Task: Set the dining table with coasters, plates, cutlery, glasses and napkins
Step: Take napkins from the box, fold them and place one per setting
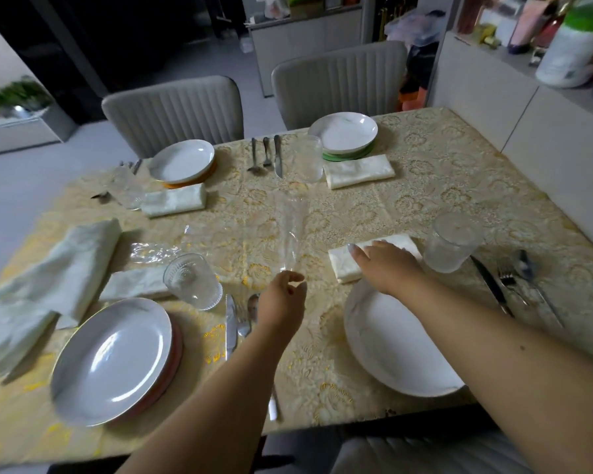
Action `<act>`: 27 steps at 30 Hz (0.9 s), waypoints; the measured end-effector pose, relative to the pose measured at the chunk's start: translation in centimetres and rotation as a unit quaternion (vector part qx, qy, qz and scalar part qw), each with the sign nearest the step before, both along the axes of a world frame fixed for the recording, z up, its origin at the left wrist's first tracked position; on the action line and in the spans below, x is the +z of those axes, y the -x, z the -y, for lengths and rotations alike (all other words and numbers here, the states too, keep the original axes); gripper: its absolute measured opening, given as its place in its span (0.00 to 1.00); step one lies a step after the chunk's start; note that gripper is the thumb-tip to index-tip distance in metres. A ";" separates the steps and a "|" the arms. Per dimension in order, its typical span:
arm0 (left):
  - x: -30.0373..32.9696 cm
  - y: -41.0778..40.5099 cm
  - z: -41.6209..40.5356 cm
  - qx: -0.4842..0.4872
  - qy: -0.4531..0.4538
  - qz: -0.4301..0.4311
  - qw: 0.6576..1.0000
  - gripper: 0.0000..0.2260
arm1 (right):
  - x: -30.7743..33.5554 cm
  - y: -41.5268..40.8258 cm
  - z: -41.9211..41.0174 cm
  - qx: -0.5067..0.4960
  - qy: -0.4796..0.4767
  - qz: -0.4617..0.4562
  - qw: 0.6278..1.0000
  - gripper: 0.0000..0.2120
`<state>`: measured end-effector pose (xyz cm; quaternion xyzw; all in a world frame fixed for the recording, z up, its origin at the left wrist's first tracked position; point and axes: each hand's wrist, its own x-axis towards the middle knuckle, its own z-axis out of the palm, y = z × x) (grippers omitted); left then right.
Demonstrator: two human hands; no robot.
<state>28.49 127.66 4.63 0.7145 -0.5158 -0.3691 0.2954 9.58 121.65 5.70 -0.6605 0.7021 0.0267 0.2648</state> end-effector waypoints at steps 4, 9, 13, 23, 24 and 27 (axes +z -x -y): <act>0.9 -2.2 -2.0 0.003 -0.006 -0.013 1.000 0.04 | 1.4 -3.5 -1.7 -0.020 0.056 0.075 0.995 0.34; 2.1 -6.0 -5.6 0.027 0.002 -0.038 0.999 0.03 | 4.3 -9.1 -5.4 -0.004 0.080 0.123 0.989 0.31; 3.3 -10.6 -8.9 0.039 -0.015 -0.045 0.998 0.03 | 6.4 -14.8 -8.4 0.022 0.076 0.151 0.985 0.31; 4.8 -22.5 -16.8 0.135 -0.011 -0.050 0.990 0.03 | 6.7 -25.8 -16.7 0.037 0.012 0.214 0.976 0.31; 4.9 -23.1 -17.1 0.138 -0.011 -0.055 0.989 0.03 | 6.7 -26.2 -17.2 0.033 0.011 0.216 0.976 0.31; 5.4 -23.5 -17.2 0.123 -0.012 -0.062 0.990 0.03 | 7.6 -26.3 -17.9 0.010 0.020 0.229 0.973 0.31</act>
